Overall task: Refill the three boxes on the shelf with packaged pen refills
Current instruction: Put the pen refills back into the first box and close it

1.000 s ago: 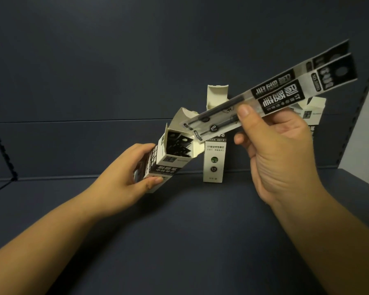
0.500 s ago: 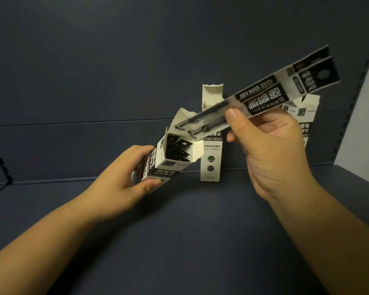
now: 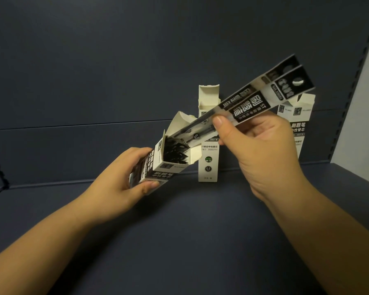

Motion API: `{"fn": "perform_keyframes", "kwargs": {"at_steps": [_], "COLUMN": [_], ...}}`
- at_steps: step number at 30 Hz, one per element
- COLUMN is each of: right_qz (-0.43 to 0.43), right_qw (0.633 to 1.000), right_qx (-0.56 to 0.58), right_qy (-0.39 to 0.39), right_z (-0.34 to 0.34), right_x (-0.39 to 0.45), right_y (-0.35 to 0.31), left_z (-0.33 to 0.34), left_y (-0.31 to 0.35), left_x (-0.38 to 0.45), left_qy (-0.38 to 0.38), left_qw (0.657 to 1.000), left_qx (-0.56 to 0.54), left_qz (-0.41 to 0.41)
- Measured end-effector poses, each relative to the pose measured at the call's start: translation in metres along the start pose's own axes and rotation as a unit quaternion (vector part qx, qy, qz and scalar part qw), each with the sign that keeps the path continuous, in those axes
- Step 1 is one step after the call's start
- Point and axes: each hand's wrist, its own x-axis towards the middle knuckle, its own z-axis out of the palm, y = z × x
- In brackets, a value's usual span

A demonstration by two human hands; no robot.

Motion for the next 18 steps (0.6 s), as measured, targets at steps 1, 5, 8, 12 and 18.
{"fn": "perform_keyframes", "kwargs": {"at_steps": [1, 5, 8, 12, 18], "right_qz": [-0.003, 0.028, 0.059, 0.108, 0.180], "right_qw": [1.000, 0.999, 0.997, 0.990, 0.970], "right_qx": [-0.008, -0.017, -0.047, -0.081, -0.126], "right_qy": [-0.003, -0.009, -0.018, -0.028, -0.108], "right_z": [0.001, 0.003, 0.004, 0.006, 0.018], "right_x": [-0.001, -0.005, -0.007, -0.010, -0.019], "right_y": [0.001, 0.006, 0.014, 0.020, 0.035], "left_z": [0.000, 0.001, 0.002, 0.002, 0.005], "left_y": [0.000, 0.001, 0.000, 0.001, 0.005], "left_x": [0.000, 0.001, 0.001, 0.001, 0.002], "left_qy": [0.000, -0.002, 0.000, -0.005, -0.012], "left_qw": [1.000, 1.000, 1.000, 1.000, 0.999], "left_qx": [0.001, 0.006, 0.011, 0.016, 0.038], "left_qz": [0.002, 0.005, 0.010, 0.012, 0.025]}}
